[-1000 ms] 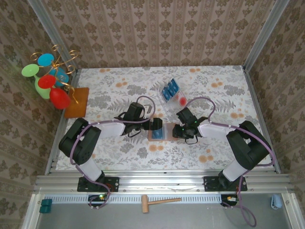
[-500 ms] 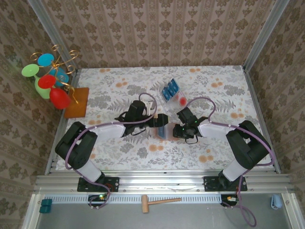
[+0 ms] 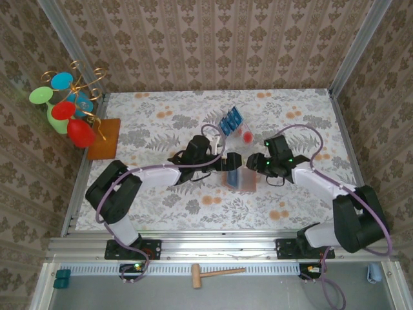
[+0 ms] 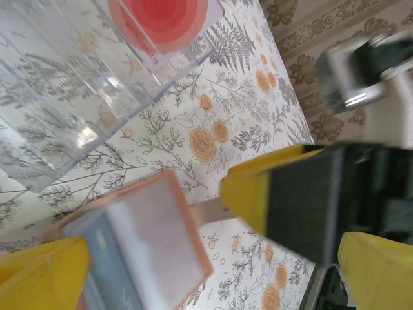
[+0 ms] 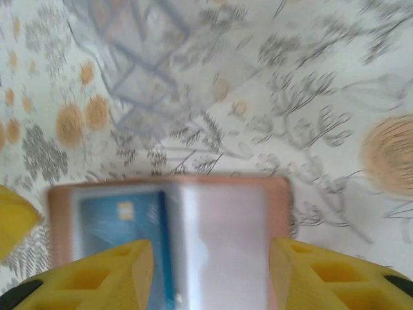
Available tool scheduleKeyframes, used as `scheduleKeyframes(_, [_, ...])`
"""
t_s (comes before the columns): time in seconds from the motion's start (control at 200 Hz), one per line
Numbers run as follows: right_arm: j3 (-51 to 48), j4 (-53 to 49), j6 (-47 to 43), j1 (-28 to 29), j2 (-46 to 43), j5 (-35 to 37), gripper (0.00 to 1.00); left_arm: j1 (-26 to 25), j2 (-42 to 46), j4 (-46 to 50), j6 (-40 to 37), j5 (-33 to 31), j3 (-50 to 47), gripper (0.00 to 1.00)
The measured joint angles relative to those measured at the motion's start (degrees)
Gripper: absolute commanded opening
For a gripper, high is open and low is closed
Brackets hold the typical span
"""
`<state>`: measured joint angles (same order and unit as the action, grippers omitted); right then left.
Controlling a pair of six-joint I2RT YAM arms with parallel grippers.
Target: Put the credit cards into the card holder
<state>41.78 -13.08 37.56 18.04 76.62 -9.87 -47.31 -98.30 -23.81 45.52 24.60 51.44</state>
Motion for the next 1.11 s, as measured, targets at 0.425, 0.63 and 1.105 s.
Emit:
scheduleKeyframes(0.425, [-6.03, -1.51, -0.15, -5.55, -0.96, -0.66, 0.55, -3.45, -8.87, -2.34, 2.51, -0.68, 6.23, 1.0])
scheduleKeyframes(0.63, [-9.05, -1.2, -0.24, -5.57, -3.28, -2.71, 0.54, -0.87, -4.07, -1.81, 2.36, -1.95, 3.23, 1.0])
scheduleKeyframes(1.105, [-9.99, 3.15, 0.66, -2.36, 3.61, -6.32, 0.1, 7.8, 7.04, 7.78, -3.19, -3.74, -4.09, 1.0])
